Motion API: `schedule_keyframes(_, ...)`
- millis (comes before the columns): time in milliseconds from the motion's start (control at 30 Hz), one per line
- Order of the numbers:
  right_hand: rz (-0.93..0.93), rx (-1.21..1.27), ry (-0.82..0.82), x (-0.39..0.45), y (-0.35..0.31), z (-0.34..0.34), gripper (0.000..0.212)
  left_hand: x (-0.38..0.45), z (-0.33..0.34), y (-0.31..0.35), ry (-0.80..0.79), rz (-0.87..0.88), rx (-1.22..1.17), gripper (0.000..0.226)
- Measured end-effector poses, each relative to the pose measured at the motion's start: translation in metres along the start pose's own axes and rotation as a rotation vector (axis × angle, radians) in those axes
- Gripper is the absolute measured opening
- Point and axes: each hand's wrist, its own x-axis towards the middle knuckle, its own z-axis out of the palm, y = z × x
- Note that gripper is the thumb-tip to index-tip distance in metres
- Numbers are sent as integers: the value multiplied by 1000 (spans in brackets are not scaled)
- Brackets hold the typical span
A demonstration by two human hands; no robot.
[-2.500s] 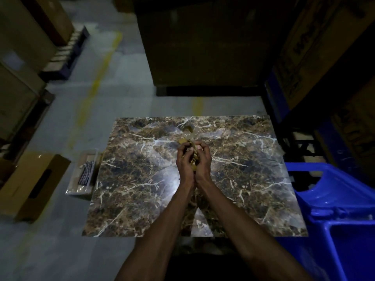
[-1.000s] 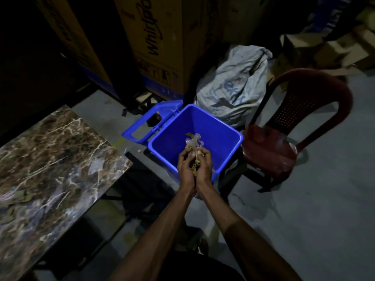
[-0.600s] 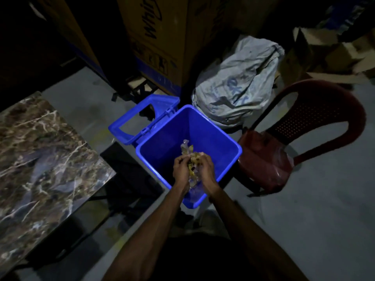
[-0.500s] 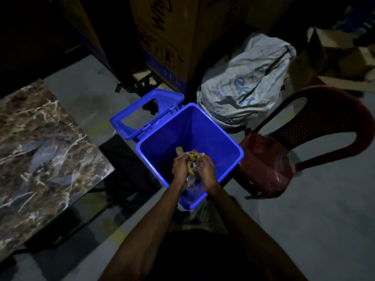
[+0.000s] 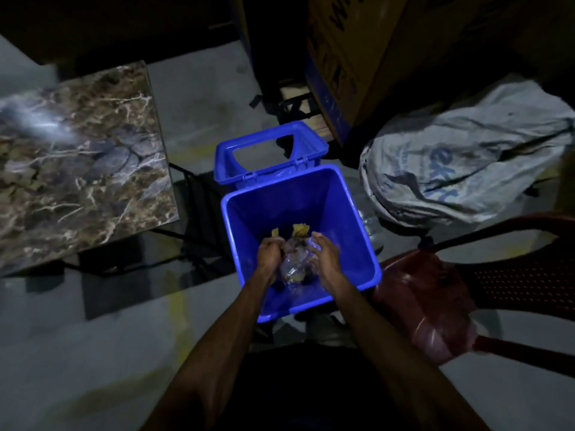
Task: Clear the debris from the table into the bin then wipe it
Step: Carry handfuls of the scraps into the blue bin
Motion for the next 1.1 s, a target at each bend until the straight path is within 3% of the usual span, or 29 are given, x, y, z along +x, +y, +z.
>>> schedule_keyframes(100, 28, -57, -50, 1, -10, -13, 22, -17, 10, -2, 121, 33, -47, 15)
schedule_keyframes(267, 37, -139, -134, -1, -14, -23, 27, 3, 6, -31, 161, 0, -78, 54)
schedule_keyframes(333, 32, -171, -156, -3, -14, -24, 27, -25, 8, -12, 134, -2, -82, 47)
schedule_keyframes(433, 26, -194, -167, -5, -11, -24, 26, -78, 15, 25, 72, 6, -130, 18)
schedule_keyframes(600, -13, -204, -219, -13, -7, -17, 31, -89, 4, 22, 71, -21, -163, 34)
schedule_keyframes(700, -32, -239, -238, -25, -4, -8, 36, -102, -7, 20, 50, -17, -223, 25)
schedule_keyframes(867, -70, -234, -274, -56, 4, 14, 38, -111, -35, 13, 2, 42, -360, 29)
schedule_keyframes(1100, -113, -263, -283, -112, 62, 66, 30, -131, -118, -11, 7, 85, -482, 29)
